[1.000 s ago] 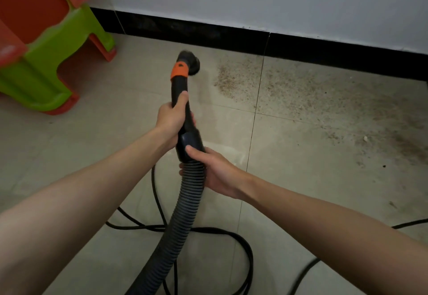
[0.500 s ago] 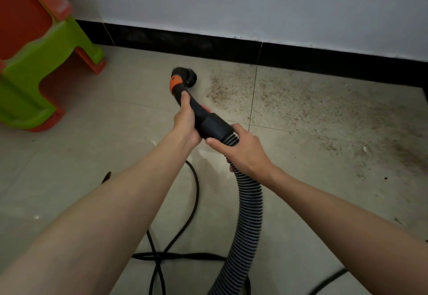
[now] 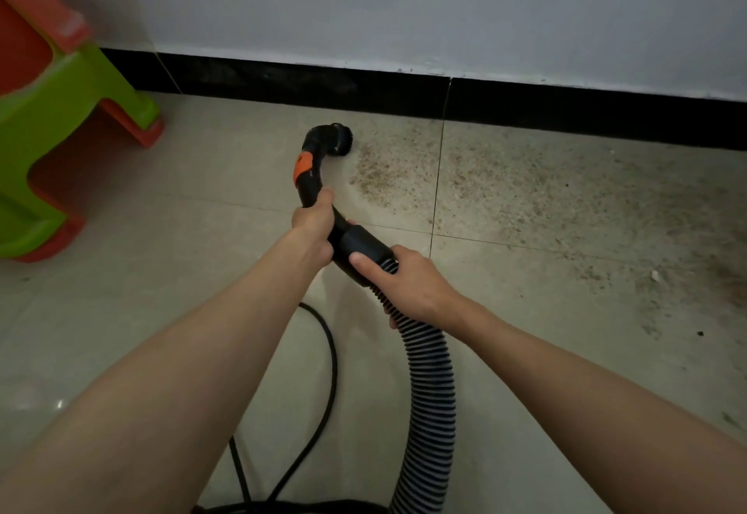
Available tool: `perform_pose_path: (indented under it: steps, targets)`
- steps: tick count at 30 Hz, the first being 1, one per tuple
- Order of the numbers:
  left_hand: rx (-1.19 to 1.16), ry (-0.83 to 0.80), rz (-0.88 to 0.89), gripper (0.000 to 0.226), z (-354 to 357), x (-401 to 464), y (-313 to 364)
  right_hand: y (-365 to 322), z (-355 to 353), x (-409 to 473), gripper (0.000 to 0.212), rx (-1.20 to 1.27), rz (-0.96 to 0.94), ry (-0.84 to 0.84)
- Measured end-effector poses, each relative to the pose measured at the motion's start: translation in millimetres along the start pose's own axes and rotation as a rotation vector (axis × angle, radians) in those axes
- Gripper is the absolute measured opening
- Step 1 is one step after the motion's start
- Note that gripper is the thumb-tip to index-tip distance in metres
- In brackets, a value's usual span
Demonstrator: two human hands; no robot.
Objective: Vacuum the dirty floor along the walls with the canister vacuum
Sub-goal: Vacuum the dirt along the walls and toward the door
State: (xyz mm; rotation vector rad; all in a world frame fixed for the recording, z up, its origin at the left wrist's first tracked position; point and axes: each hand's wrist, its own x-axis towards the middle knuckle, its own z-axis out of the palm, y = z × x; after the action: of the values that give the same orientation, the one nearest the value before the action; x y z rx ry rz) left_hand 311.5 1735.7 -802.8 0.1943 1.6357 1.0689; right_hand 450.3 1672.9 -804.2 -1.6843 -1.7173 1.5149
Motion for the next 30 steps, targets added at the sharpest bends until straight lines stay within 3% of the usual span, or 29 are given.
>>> perform_pose_path:
  steps: [6, 20, 30]
  targets:
    - [0.097, 0.060, 0.088, 0.041, 21, 29, 21, -4, -5, 41, 0.049, 0.282, 0.014, -0.054]
    - [0.360, 0.180, 0.227, 0.051, 62, 51, 27, 17, -5, 67, 0.050, 0.254, 0.002, 0.158]
    - [0.523, 0.125, 0.290, 0.050, 118, 14, -4, 52, -38, 31, 0.039, 0.394, 0.057, 0.236]
